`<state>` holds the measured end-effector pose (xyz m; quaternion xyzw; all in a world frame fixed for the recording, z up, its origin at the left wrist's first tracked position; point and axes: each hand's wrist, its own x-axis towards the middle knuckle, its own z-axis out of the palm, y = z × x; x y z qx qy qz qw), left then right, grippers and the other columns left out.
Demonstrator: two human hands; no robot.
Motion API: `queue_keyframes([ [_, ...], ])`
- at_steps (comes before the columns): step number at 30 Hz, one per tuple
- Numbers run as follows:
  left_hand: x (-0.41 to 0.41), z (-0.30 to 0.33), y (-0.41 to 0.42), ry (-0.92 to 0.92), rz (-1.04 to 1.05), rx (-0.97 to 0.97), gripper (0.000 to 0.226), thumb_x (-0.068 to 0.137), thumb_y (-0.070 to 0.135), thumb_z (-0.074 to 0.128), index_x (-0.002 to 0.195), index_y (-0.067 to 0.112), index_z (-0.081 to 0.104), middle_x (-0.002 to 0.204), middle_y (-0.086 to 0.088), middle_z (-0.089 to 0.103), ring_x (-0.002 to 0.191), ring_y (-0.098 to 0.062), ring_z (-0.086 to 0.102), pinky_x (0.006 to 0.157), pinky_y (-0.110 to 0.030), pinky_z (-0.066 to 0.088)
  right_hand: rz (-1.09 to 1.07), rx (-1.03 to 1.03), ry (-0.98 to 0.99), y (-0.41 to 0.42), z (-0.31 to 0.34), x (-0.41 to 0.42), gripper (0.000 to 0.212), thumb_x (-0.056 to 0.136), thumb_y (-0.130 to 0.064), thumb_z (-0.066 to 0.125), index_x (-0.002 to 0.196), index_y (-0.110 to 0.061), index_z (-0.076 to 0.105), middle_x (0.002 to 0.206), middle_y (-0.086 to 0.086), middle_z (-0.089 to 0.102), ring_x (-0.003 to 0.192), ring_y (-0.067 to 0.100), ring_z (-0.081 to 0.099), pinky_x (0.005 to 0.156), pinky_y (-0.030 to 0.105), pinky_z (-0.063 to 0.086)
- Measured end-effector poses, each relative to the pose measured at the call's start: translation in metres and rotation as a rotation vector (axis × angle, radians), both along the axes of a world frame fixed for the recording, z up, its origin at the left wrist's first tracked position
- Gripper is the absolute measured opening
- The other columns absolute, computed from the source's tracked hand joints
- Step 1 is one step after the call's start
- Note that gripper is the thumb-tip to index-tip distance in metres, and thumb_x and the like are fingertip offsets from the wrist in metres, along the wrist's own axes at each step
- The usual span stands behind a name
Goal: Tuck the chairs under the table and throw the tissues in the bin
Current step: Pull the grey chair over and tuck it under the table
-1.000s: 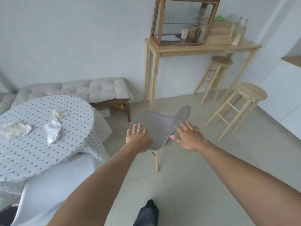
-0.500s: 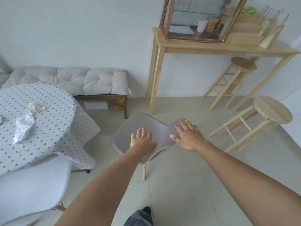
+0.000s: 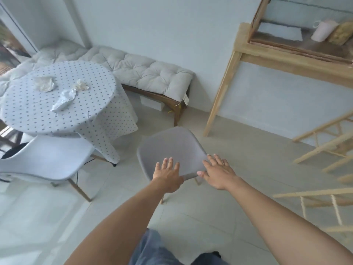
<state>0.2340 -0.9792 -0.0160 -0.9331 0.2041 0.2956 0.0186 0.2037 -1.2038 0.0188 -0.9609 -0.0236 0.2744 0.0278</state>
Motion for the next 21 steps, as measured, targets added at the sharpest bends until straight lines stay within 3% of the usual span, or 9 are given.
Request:
queue_keyframes([
  [8, -0.046, -0.016, -0.046, 0.031, 0.222, 0.031, 0.073, 0.109, 0.056, 0.024, 0.165, 0.015, 0.003, 0.175, -0.014, 0.0, 0.161, -0.034, -0.003, 0.128, -0.058, 0.008, 0.279, 0.047, -0.021, -0.029, -0.045, 0.002, 0.066, 0.105, -0.057, 0.031, 0.158, -0.018, 0.025, 0.167, 0.012, 0.025, 0.156, 0.033, 0.008, 0.122, 0.057, 0.016],
  [12, -0.045, -0.023, -0.064, 0.009, 0.28, 0.002, 0.069, 0.109, 0.055, 0.023, 0.162, 0.012, 0.015, 0.17, -0.018, 0.021, 0.159, -0.037, 0.013, 0.126, -0.056, 0.016, 0.361, -0.004, -0.099, -0.036, -0.06, 0.016, 0.059, 0.106, -0.056, 0.022, 0.149, -0.019, 0.04, 0.154, 0.009, 0.046, 0.152, 0.031, 0.024, 0.119, 0.07, 0.004],
  [16, -0.04, -0.033, -0.077, -0.12, 0.265, -0.04, 0.058, 0.108, 0.058, 0.024, 0.138, 0.012, 0.046, 0.139, -0.016, 0.058, 0.134, -0.039, 0.049, 0.116, -0.051, 0.032, 0.448, 0.042, -0.118, -0.049, -0.075, 0.031, 0.058, 0.105, -0.06, 0.023, 0.141, -0.022, 0.046, 0.141, 0.007, 0.055, 0.138, 0.032, 0.04, 0.12, 0.068, 0.009],
  [21, -0.033, -0.045, -0.083, -0.33, 0.252, -0.075, 0.056, 0.105, 0.06, 0.02, 0.11, 0.016, 0.055, 0.108, -0.01, 0.067, 0.1, -0.035, 0.062, 0.096, -0.046, 0.044, 0.548, 0.066, -0.218, -0.06, -0.087, 0.054, 0.064, 0.101, -0.065, 0.011, 0.124, -0.024, 0.055, 0.117, 0.005, 0.061, 0.107, 0.033, 0.052, 0.105, 0.054, 0.03],
])
